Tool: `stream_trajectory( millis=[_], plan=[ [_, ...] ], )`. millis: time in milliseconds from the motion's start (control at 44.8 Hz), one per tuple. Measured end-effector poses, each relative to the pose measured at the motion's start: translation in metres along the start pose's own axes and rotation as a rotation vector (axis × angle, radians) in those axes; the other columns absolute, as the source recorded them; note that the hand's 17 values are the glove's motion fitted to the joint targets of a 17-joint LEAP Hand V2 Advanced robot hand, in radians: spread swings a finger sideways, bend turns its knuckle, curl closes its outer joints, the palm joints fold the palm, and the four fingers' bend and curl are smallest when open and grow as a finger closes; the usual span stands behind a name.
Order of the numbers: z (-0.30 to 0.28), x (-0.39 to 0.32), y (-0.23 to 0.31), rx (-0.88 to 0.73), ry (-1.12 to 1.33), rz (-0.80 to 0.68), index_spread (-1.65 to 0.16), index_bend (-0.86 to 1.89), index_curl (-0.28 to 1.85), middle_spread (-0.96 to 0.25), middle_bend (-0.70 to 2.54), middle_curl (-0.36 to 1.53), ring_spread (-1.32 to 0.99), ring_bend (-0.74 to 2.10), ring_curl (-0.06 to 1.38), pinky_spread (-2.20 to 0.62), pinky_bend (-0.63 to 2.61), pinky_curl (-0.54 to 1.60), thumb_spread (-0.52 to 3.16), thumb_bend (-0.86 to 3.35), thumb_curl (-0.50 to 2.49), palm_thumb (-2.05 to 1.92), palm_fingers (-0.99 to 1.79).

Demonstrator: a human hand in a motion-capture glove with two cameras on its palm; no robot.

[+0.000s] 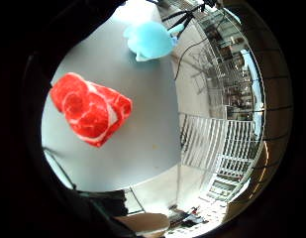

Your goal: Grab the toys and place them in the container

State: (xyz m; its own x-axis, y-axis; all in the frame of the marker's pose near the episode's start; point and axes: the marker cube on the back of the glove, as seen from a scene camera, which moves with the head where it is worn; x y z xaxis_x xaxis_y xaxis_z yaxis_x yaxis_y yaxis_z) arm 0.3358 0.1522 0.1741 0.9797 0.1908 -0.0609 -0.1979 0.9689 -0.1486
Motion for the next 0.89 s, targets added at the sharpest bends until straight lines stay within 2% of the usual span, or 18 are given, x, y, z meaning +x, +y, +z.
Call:
stream_trajectory(
  millis=[424, 514, 648, 759, 826, 893],
  plan=[
    [0.081, 0.023, 0.002, -0.094, -0.018, 0.03, -0.3, 0.18, 0.36, -0.08, 0.27, 0.39, -0.26, 0.22, 0.23, 0.02, 0.61, 0.35, 0.85, -0.07, 0.18, -0.07, 0.14],
    [0.096, 0.025, 0.0, -0.099, -0.022, 0.043, -0.31, 0.23, 0.38, -0.09, 0.32, 0.41, -0.26, 0.24, 0.24, 0.02, 0.55, 0.33, 0.92, -0.02, 0.2, 0.0, 0.27],
    [0.106, 0.025, -0.003, -0.082, 0.003, 0.063, -0.32, 0.33, 0.42, -0.13, 0.34, 0.42, -0.27, 0.39, 0.27, 0.01, 0.52, 0.31, 1.04, 0.12, 0.25, 0.26, 0.6],
    [0.098, 0.024, -0.007, -0.048, 0.057, 0.08, -0.32, 0.29, 0.43, -0.19, 0.42, 0.45, -0.35, 0.57, 0.33, -0.11, 0.56, 0.31, 1.11, 0.25, 0.3, 0.49, 0.87],
    [0.092, 0.024, -0.01, -0.034, 0.077, 0.093, -0.32, 0.24, 0.43, -0.22, 0.42, 0.46, -0.4, 0.66, 0.36, -0.25, 0.69, 0.34, 1.15, 0.33, 0.33, 0.61, 1.14],
    [0.086, 0.022, -0.011, -0.029, 0.077, 0.112, -0.31, 0.27, 0.46, -0.25, 0.46, 0.48, -0.42, 0.75, 0.4, -0.34, 0.68, 0.36, 1.12, 0.36, 0.37, 0.7, 1.23]
  ],
)
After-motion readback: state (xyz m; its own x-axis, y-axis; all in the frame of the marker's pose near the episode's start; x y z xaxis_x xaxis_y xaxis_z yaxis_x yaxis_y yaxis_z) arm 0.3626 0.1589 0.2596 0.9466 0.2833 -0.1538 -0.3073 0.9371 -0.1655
